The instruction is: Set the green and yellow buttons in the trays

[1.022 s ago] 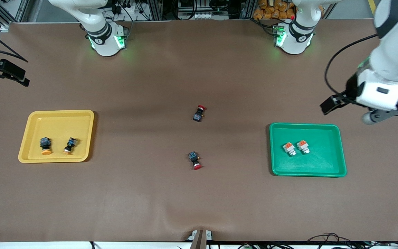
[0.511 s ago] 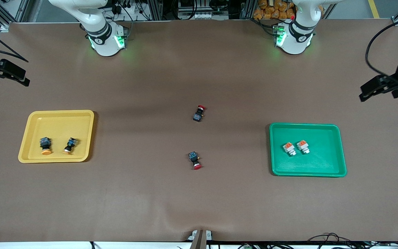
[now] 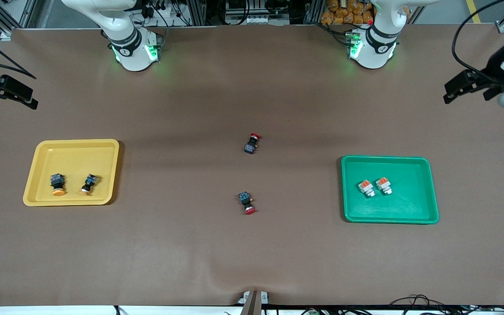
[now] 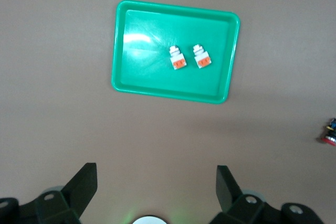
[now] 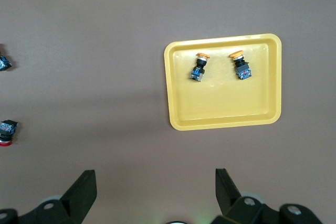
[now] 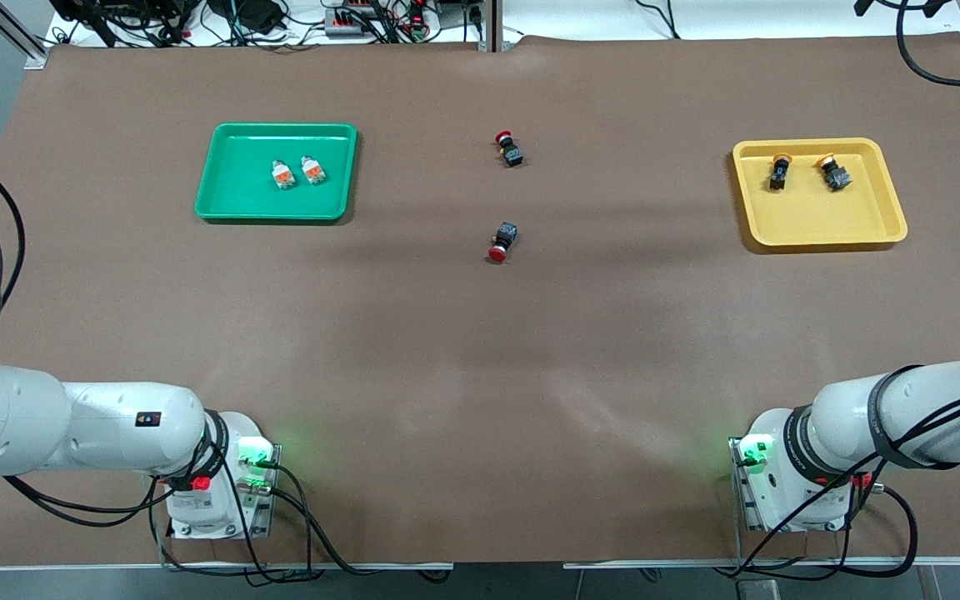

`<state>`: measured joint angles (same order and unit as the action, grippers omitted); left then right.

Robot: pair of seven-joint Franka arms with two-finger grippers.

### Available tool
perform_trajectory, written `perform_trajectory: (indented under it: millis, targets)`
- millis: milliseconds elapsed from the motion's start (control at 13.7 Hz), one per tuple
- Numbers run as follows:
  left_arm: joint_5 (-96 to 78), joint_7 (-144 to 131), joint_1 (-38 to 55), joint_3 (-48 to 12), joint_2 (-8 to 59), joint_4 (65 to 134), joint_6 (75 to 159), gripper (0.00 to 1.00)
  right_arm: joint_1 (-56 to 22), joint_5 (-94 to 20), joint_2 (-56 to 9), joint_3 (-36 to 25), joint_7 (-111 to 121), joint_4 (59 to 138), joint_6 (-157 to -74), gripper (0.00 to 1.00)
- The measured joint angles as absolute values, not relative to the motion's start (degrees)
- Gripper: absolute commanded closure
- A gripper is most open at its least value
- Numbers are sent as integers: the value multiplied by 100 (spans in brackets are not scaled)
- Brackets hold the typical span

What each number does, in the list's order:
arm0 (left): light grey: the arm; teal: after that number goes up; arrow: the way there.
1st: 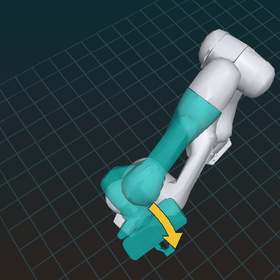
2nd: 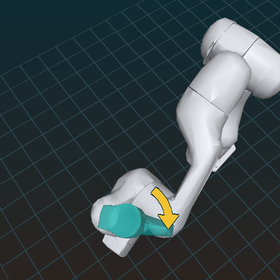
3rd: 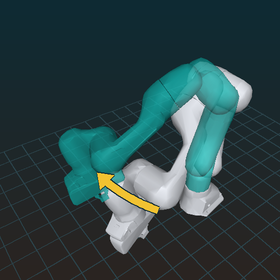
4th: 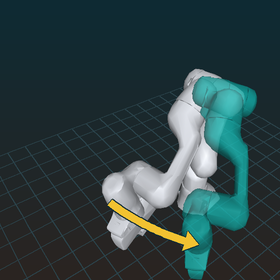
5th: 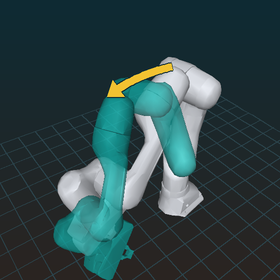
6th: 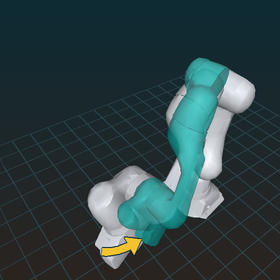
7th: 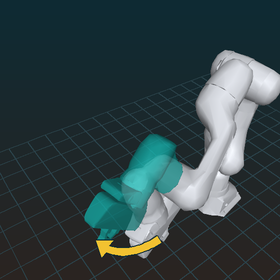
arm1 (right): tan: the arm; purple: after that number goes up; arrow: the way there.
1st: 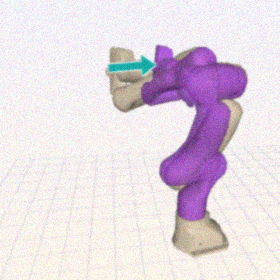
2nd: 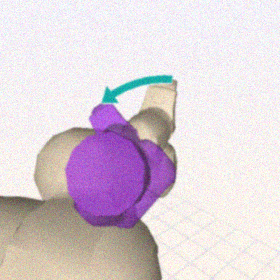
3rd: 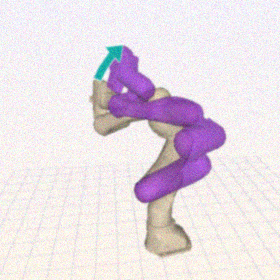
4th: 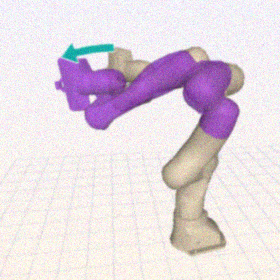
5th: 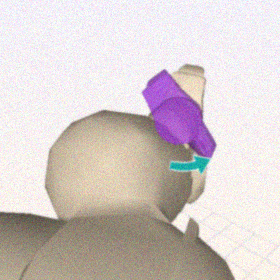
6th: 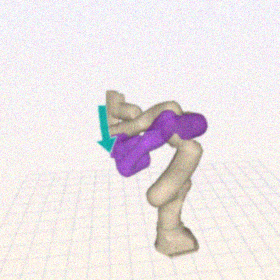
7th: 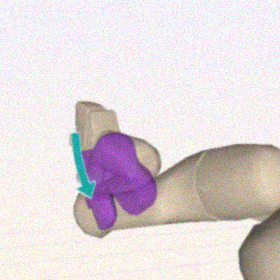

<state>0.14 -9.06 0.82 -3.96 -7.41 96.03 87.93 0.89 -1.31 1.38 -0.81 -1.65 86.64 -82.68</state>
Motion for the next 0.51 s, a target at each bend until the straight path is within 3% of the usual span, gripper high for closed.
perform_trajectory:
  millis: [511]
  targets:
    - [14, -891, 103, -314, -857, 9673, 8818, 0, 89, -131, 138, -81, -164, 8664, -8268, 0]
